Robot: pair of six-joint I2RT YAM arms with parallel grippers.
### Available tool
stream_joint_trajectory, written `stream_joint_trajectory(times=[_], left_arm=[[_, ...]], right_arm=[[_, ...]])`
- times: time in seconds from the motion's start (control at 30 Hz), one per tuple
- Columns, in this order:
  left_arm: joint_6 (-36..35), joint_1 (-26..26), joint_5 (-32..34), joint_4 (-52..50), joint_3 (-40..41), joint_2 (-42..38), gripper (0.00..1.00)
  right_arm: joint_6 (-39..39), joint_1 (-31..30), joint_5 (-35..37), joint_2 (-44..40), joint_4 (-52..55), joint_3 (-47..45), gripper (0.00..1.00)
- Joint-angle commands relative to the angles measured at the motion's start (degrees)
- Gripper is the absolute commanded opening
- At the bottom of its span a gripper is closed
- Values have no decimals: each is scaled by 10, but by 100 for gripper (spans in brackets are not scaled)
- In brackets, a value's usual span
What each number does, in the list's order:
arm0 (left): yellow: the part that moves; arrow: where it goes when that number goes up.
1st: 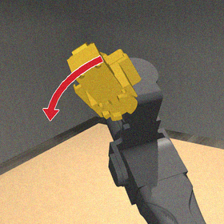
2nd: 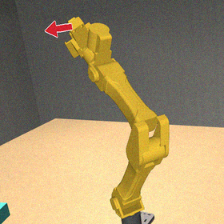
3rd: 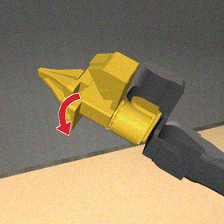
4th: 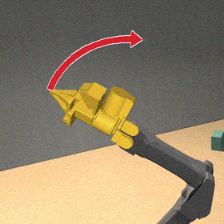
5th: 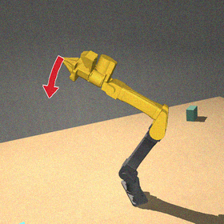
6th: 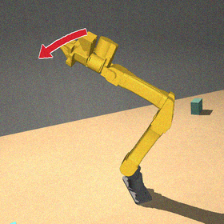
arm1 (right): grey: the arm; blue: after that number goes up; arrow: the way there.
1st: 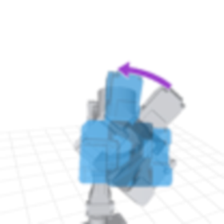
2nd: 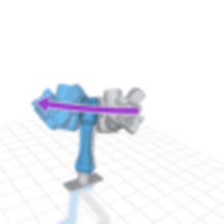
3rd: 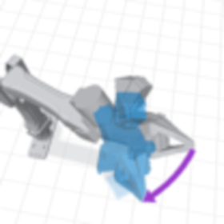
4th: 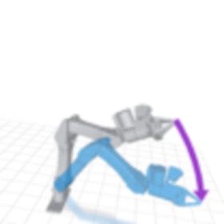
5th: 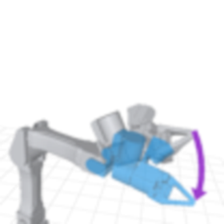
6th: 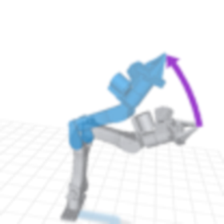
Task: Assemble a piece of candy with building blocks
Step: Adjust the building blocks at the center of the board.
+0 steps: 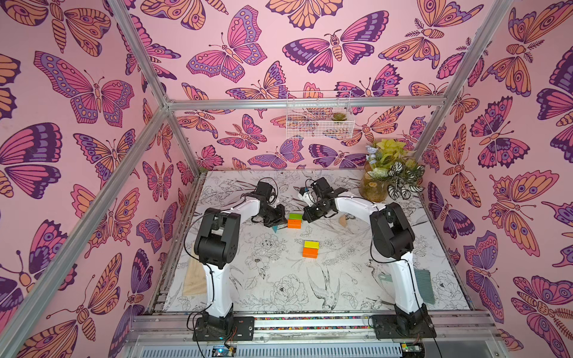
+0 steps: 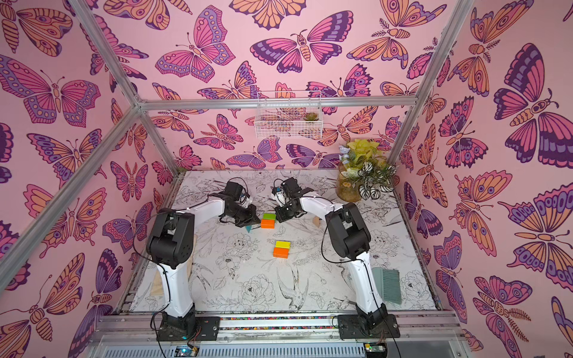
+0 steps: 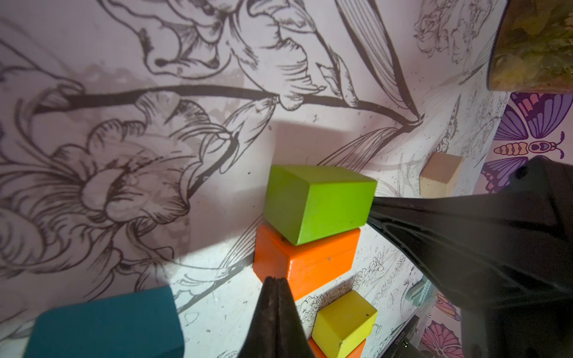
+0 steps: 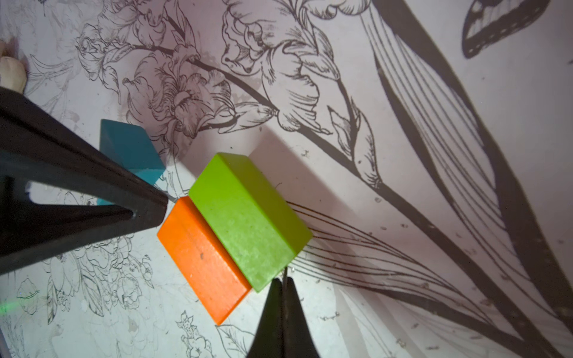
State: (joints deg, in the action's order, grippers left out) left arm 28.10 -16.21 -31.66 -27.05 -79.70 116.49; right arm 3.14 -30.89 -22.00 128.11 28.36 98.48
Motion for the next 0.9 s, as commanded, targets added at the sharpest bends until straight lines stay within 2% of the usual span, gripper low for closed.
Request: stream_joint_trajectory(times=[0.0,0.37,0.6,0.67,0.77,0.83,0.87], left_arm=[[-7,-4,3,-12,-7,16,0],[-11,-4,8,-8,-7,10,0],[-46,2,54,-1,8,-45,2],[-91,2,87,6,21,-89,15],[-189,1,104,15,40,-159,55],[-259,1,88,22,57,-200,70],[-297,2,75,24,65,-218,72]], right_arm=[[-6,3,-10,7,13,19,0],[-12,2,-6,1,24,16,0],[-25,1,34,-50,26,-12,0],[-29,1,48,-73,29,-27,0],[-32,1,65,-109,31,-54,2],[-33,1,79,-133,31,-72,4],[-34,1,84,-144,31,-81,6]])
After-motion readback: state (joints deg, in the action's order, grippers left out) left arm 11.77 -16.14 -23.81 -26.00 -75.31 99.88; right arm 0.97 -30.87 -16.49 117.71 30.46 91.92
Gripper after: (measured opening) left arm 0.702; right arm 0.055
